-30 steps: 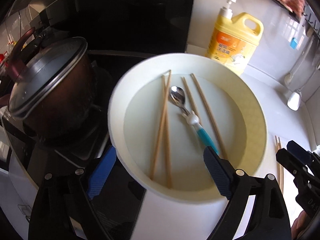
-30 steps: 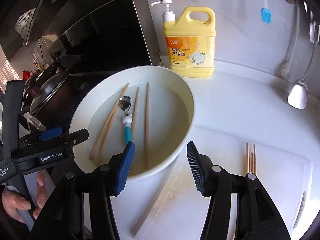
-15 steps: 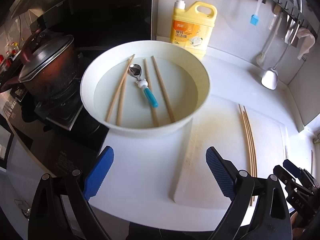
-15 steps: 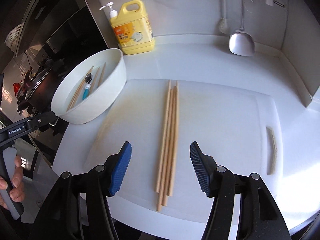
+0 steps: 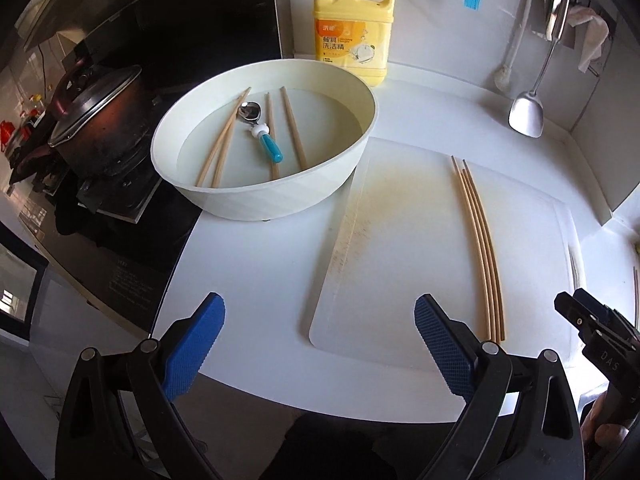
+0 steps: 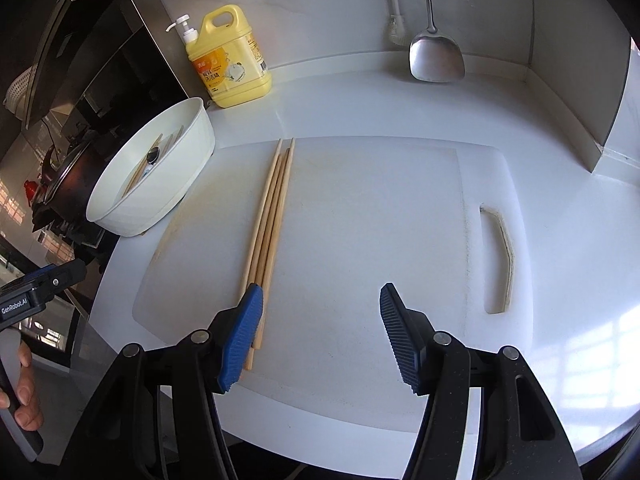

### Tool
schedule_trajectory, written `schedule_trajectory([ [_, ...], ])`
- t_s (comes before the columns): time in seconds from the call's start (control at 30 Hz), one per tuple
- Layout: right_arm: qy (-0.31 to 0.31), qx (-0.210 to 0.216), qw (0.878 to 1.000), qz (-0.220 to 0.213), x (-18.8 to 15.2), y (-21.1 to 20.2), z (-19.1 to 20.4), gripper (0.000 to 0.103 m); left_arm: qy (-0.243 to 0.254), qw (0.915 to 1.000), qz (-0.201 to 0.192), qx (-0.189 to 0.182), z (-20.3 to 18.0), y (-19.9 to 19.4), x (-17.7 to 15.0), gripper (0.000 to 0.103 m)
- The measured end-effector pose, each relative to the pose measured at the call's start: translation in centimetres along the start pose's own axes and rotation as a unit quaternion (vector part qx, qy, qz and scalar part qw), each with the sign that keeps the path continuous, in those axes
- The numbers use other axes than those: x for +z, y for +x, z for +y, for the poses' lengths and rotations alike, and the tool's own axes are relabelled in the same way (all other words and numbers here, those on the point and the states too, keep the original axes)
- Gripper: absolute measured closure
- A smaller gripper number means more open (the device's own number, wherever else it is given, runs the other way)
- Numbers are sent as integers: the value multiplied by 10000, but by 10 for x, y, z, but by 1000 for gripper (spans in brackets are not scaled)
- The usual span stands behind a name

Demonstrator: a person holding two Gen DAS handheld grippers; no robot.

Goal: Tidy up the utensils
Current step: 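Withdraw both open tools from the basin back over the cutting board, then slide one wooden chopstick apart from the remaining bundle with the right tool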

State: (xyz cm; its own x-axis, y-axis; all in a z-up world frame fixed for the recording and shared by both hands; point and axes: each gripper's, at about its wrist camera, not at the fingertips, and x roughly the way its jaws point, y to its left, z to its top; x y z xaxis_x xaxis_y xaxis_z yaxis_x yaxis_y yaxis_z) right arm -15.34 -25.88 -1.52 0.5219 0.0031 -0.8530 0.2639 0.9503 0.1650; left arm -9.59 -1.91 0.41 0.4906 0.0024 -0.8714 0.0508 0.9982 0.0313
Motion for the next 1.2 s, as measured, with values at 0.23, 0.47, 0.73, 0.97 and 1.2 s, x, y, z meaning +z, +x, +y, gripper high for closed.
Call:
schedule_trajectory([
  [0.23,57,-491,9988,-46,4,15,19,45,366,9990,-77,-255,-10,23,2,9],
  [0.47,-224,-781,9967,-28,12,37,28,45,402,9979,-55,-497,-20,45,0,9],
  [0.73,-459,-621,9970,-2,11,54,30,45,95,9985,-194,-504,-18,44,-5,9],
  [0.97,-624,-659,9959,0,10,64,35,45,67,9993,-182,-323,-18,45,-8,9],
  [1.2,-714,-854,9938,-44,7,66,28,45,77,9994,-143,-293,-18,47,-10,9],
])
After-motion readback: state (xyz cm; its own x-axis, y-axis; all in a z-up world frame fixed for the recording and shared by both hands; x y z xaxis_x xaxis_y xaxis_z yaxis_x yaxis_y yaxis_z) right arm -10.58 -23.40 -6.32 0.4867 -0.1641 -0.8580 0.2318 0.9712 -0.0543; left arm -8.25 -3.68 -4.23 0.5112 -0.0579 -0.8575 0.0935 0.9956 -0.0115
